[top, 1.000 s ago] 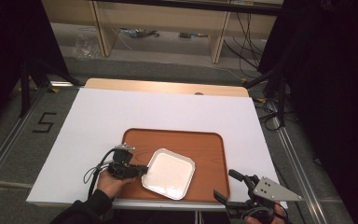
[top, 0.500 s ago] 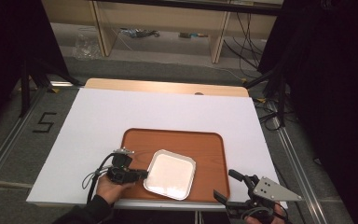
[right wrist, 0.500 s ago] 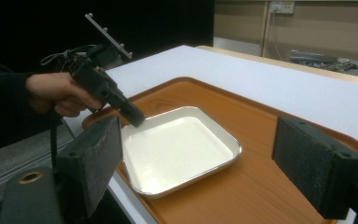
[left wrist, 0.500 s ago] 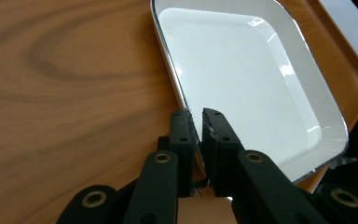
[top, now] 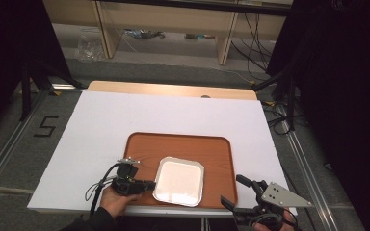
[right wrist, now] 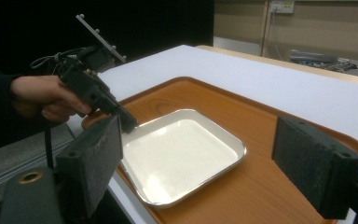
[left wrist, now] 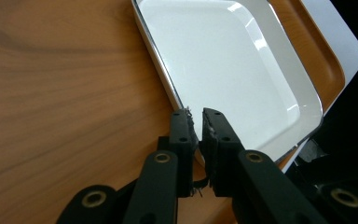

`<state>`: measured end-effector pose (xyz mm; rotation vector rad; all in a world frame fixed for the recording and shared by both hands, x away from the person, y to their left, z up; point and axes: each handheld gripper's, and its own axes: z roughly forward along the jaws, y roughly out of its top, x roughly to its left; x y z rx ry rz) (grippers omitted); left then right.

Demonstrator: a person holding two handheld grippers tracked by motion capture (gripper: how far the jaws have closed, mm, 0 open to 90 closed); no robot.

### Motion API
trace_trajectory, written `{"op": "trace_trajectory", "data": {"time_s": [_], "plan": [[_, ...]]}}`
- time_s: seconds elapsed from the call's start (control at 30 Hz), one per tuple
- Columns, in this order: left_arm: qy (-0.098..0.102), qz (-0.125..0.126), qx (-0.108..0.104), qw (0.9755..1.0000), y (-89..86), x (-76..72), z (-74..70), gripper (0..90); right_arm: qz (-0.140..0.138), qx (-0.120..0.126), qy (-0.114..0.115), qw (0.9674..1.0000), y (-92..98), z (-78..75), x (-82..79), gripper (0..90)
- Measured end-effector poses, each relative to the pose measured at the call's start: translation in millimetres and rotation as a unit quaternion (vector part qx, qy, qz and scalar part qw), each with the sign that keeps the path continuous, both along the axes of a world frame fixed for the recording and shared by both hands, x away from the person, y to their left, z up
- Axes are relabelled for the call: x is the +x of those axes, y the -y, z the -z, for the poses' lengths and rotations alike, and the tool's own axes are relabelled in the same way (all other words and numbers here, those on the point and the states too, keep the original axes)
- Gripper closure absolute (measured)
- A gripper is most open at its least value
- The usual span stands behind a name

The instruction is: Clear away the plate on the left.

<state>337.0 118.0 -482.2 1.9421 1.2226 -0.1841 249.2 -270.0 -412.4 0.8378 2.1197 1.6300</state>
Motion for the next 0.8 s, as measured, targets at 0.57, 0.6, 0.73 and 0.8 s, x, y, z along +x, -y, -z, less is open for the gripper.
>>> {"op": "trace_trajectory", "data": {"time_s": [0.57,0.6,0.73,0.8], "plan": [[0.001,0.022,0.000,0.9998,3.0,-8.4,-2.2,80.4,-0.002,-0.001,0.001,1.0000,-0.4,0.2,1.1,17.6],[0.002,0.022,-0.001,0.9998,1.9,-7.8,-3.2,79.2,-0.002,0.000,0.000,1.0000,-0.4,0.3,1.2,17.7],[0.017,0.007,-0.011,0.9998,0.1,-7.8,-7.4,70.5,-0.002,0.000,-0.002,1.0000,0.1,0.5,1.9,17.7],[0.022,0.009,-0.013,0.9996,-1.1,-8.2,-10.6,67.8,-0.001,-0.002,-0.003,1.0000,0.2,0.4,2.1,17.7]]}}
